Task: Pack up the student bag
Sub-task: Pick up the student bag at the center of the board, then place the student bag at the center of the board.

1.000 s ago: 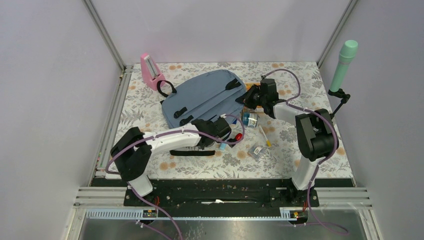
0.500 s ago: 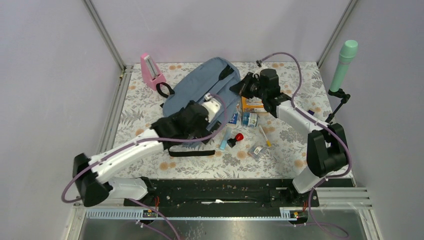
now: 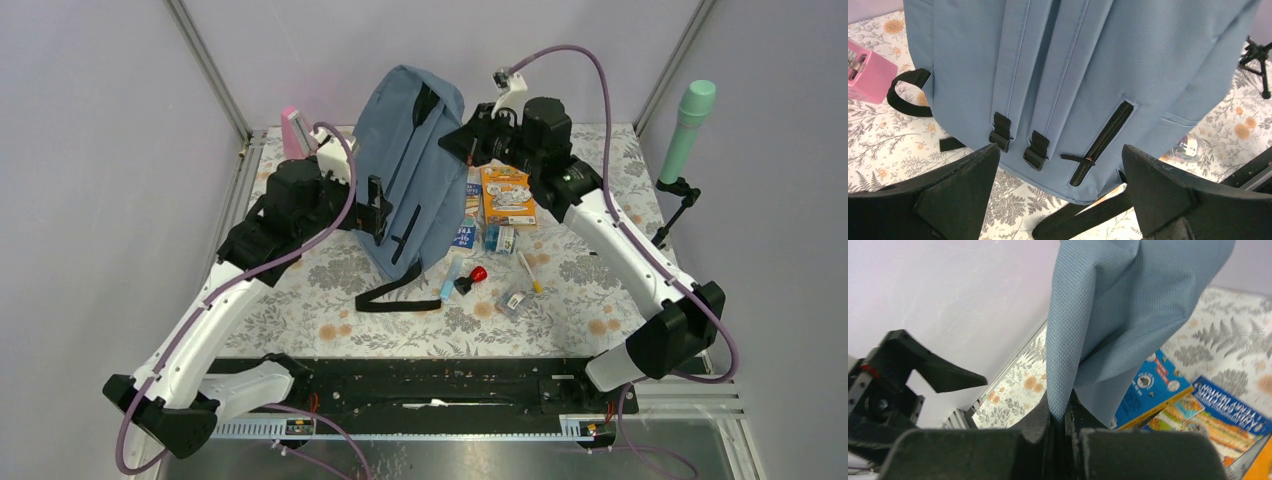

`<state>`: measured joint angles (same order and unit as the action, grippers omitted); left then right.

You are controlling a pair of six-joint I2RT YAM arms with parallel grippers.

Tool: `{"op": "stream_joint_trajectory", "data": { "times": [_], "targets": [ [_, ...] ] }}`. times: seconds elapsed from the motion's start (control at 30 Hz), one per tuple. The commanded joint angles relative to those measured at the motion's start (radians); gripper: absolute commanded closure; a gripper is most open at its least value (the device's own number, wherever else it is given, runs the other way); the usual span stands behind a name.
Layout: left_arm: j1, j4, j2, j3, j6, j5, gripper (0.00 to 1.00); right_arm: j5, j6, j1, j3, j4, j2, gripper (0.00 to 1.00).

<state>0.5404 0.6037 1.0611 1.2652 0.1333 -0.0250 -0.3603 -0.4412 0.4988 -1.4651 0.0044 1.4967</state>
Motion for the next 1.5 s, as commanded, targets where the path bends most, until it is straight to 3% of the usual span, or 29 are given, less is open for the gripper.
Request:
{"op": "stream_joint_trajectory", "data": {
  "times": [0.0, 0.3, 0.47, 0.7, 0.93, 1.13, 1.33, 1.4, 1.47],
  "targets": [
    [-0.043, -0.151, -0.048, -0.063, 0.044, -0.077, 0.01, 0.018, 0.176, 0.032, -0.209, 0.035, -0.07, 1.0],
    [-0.143, -0.172, -0.06, -0.15, 0.088, -0.002, 0.01, 0.107, 0.513, 0.048, -0.41, -0.104, -0.022, 1.0],
    [-0.177, -0.228, -0.122, -0.191, 0.092, 0.02, 0.01, 0.269, 0.775, 0.117, -0.262, -0.036, -0.057, 1.0],
    [-0.213, -0.258, -0.192, -0.228, 0.1, 0.149, 0.01, 0.399, 0.933, 0.254, 0.018, 0.17, -0.097, 1.0],
    [-0.275, -0.258, -0.236, -0.219, 0.181, 0.113, 0.01, 0.469, 0.88, 0.355, 0.231, 0.306, -0.13, 1.0],
    [-0.31, -0.203, -0.337, -0.231, 0.331, 0.095, 0.01, 0.435, 0.74, 0.41, 0.374, 0.338, -0.166, 0.92],
    [-0.313, -0.13, -0.388, -0.209, 0.272, 0.153, 0.01, 0.447, 0.657, 0.471, 0.477, 0.314, -0.194, 0.89],
    [-0.313, -0.096, -0.364, -0.185, 0.237, 0.123, 0.01, 0.441, 0.618, 0.493, 0.523, 0.323, -0.212, 0.84],
    [-0.313, -0.062, -0.329, -0.166, 0.204, 0.135, 0.01, 0.428, 0.575, 0.517, 0.564, 0.321, -0.226, 0.71]
  ]
}}
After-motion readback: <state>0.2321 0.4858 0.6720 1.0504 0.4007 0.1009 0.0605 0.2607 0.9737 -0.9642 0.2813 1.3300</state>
